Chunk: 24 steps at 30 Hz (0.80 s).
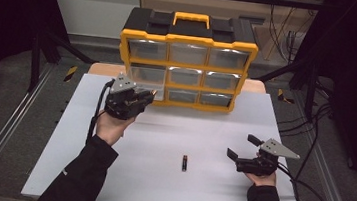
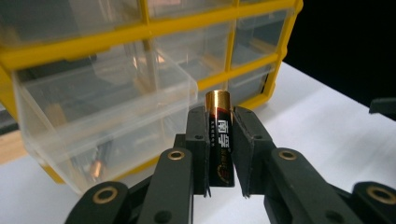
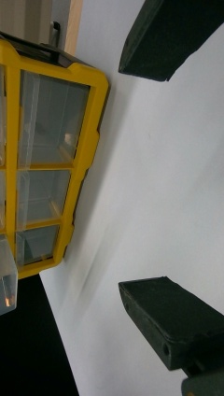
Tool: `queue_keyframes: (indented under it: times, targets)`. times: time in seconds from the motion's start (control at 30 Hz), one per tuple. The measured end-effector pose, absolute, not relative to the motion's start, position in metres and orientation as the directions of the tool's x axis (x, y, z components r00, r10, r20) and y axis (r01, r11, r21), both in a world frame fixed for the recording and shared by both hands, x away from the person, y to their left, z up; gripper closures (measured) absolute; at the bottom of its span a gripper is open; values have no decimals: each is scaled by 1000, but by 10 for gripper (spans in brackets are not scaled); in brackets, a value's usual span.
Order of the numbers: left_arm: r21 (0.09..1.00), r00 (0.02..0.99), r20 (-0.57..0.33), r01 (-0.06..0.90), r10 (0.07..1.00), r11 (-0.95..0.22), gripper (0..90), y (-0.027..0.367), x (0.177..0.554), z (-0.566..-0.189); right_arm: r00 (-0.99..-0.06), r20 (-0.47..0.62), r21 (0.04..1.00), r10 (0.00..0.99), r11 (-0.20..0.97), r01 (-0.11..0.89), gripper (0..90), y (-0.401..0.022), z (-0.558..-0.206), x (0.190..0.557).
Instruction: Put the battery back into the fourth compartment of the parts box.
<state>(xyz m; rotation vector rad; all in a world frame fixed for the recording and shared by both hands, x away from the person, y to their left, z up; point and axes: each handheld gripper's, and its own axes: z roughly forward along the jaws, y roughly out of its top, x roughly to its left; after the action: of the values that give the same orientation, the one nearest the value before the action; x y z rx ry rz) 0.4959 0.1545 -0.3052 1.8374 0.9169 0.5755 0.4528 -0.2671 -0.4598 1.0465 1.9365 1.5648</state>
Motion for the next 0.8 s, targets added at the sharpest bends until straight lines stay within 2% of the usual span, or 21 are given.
queue_keyframes:
  times: [0.47,0.8]
  targets:
    - [905,562,-3,354,827,-238,761,166,532,-275,-619,120,956,777,77,282,3,-267,-460,453]
    - [893,539,-6,382,842,-239,761,173,559,-278,-619,121,956,776,77,282,3,-267,-460,453]
